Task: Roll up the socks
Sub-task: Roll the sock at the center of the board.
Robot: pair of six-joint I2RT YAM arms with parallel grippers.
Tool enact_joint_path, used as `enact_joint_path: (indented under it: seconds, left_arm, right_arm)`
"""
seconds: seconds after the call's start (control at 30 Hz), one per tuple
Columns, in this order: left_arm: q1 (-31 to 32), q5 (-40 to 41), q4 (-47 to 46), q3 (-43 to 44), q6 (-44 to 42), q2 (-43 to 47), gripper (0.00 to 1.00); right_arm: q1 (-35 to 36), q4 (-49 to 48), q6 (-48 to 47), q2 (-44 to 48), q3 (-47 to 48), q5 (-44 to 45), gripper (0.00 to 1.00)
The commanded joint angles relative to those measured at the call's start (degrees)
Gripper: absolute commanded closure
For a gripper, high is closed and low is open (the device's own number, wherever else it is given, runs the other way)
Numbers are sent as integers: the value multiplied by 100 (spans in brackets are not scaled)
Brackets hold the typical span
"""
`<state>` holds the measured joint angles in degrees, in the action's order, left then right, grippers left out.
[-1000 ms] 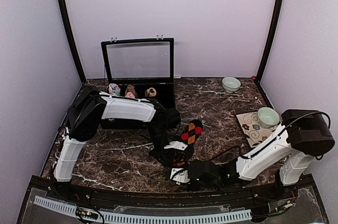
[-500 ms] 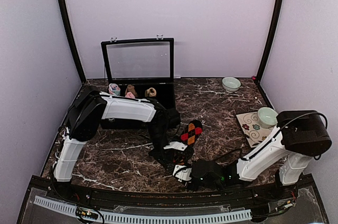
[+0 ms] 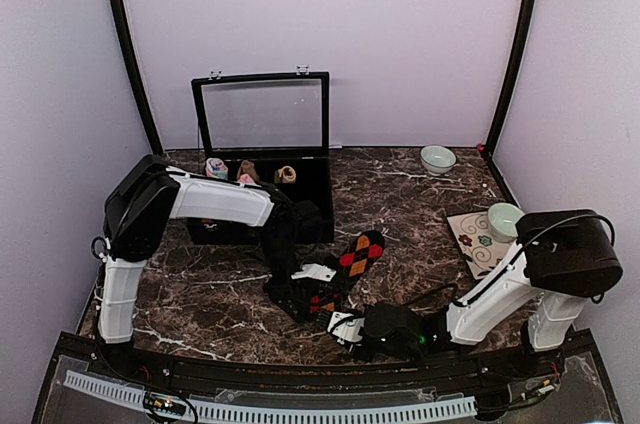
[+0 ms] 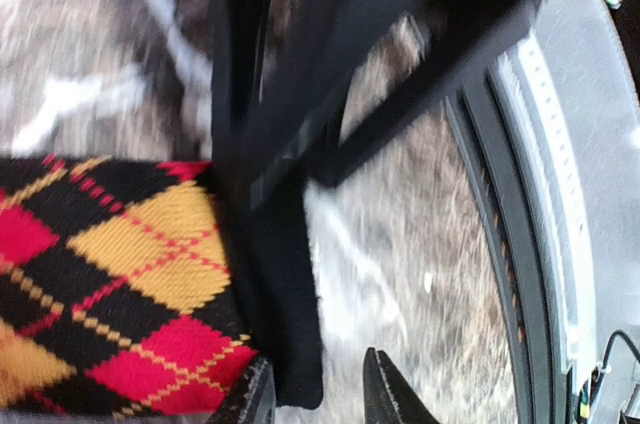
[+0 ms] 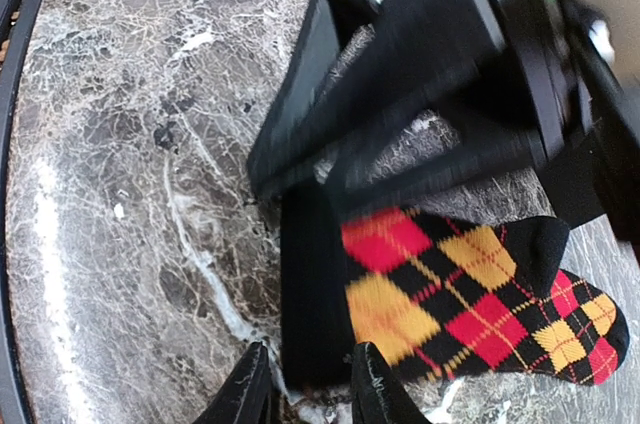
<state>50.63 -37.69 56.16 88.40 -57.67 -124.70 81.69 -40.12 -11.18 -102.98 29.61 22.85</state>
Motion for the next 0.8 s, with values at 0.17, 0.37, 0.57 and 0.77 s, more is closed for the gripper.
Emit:
enact_joint_path:
  seconds: [0.17,0.37,0.57,0.77]
  left_arm:
    - [-249,645,-702,-704,324,363,70]
    - [-234,666,-501,-190,372,-259,79]
    - [-220,626,-369,-87,414,-420,81]
    - [-212,582,-226,-70,377,-504,81]
  right_arm:
    - [-37,1211,1273,-338,-25,-1126,100]
    - [-5,1018,1193,298,-165,-305,95]
    - [320,944,1304,1211,-671,37,93]
    - [515,949,2916,1806,-1054,1682,1]
